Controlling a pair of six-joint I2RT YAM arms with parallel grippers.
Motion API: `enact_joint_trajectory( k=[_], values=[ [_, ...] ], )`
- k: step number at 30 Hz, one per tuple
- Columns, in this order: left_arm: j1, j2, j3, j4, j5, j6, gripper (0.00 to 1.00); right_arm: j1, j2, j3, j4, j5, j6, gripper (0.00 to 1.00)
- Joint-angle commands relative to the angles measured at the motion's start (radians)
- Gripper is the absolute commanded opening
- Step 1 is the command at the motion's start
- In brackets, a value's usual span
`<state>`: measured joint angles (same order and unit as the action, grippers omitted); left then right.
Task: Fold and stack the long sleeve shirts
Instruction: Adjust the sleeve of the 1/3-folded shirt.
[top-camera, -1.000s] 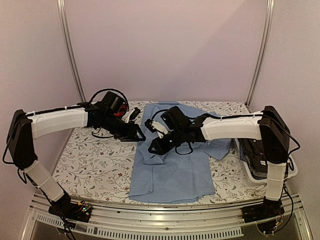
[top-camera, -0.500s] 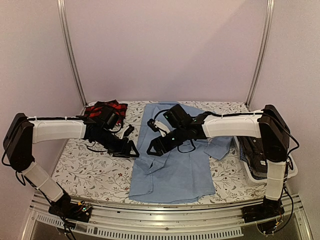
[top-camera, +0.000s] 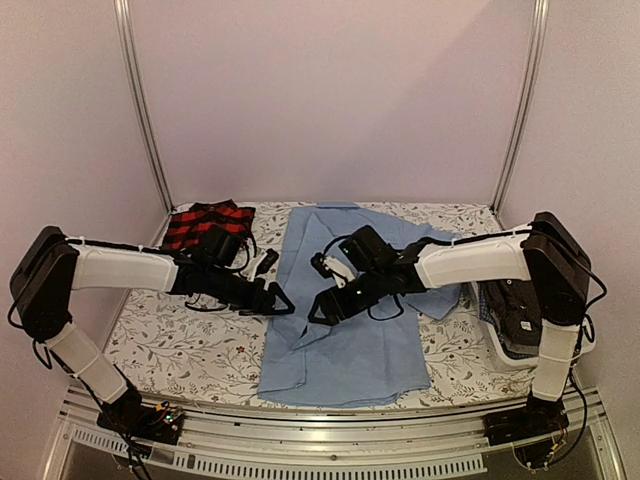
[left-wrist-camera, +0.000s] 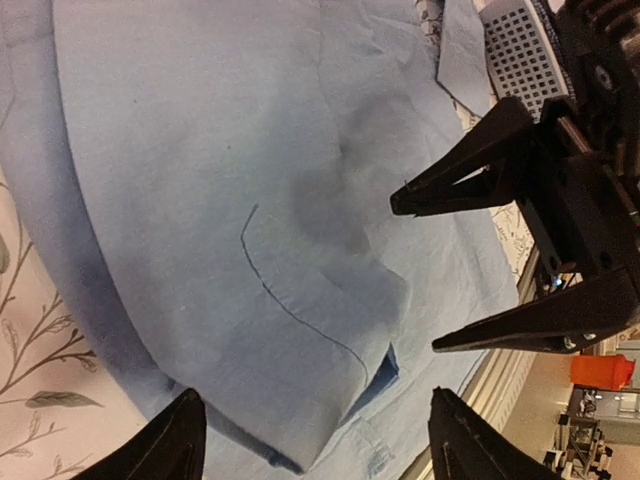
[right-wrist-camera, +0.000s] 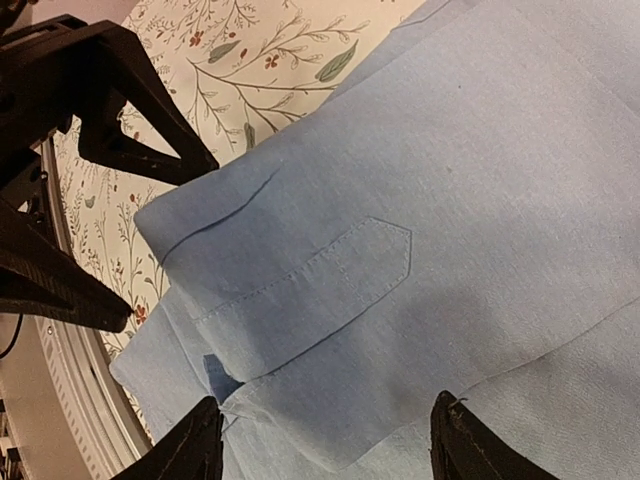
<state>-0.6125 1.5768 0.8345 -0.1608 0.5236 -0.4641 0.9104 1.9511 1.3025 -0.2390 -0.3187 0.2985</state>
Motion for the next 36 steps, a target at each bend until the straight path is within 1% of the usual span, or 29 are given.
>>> enact_joint_trajectory(
  k=[1,4,9,12,15,17,25,27,28,32,33,36],
  values=[
    [-0.033,0.032,-0.017,0.084,0.026,-0.001,0.76,-0.005,-0.069,-0.025,0.072,0.033,0.021,0.7],
    [-0.036,0.034,-0.034,0.082,0.034,-0.002,0.78,-0.004,-0.061,-0.007,0.084,0.056,0.032,0.7],
    [-0.038,0.025,-0.049,0.072,0.028,0.006,0.8,-0.008,-0.001,0.064,0.081,0.067,0.047,0.7],
    [-0.047,0.045,-0.031,0.081,0.06,0.006,0.8,-0.016,0.042,0.109,0.081,0.079,0.052,0.7],
    [-0.065,0.073,-0.008,0.066,0.075,0.018,0.77,-0.039,0.084,0.157,0.081,0.081,0.073,0.7],
    [-0.072,0.085,0.0,0.055,0.088,0.017,0.73,-0.058,0.109,0.182,0.08,0.073,0.086,0.7],
    [-0.075,0.036,0.033,-0.049,0.172,-0.016,0.44,-0.082,0.191,0.247,0.077,0.048,0.097,0.7],
    [-0.076,0.027,0.043,-0.068,0.211,-0.026,0.39,-0.086,0.214,0.265,0.074,0.043,0.097,0.7],
    [-0.076,0.026,0.047,-0.079,0.224,-0.032,0.34,-0.088,0.223,0.275,0.071,0.041,0.097,0.7],
    [-0.072,0.016,0.064,-0.153,0.208,-0.046,0.19,-0.087,0.256,0.301,0.058,0.035,0.096,0.7],
    [-0.069,0.014,0.065,-0.168,0.204,-0.052,0.16,-0.088,0.258,0.304,0.055,0.034,0.097,0.7],
    [-0.061,0.005,0.051,-0.206,0.188,-0.077,0.12,-0.088,0.256,0.307,0.041,0.04,0.096,0.7]
  ],
)
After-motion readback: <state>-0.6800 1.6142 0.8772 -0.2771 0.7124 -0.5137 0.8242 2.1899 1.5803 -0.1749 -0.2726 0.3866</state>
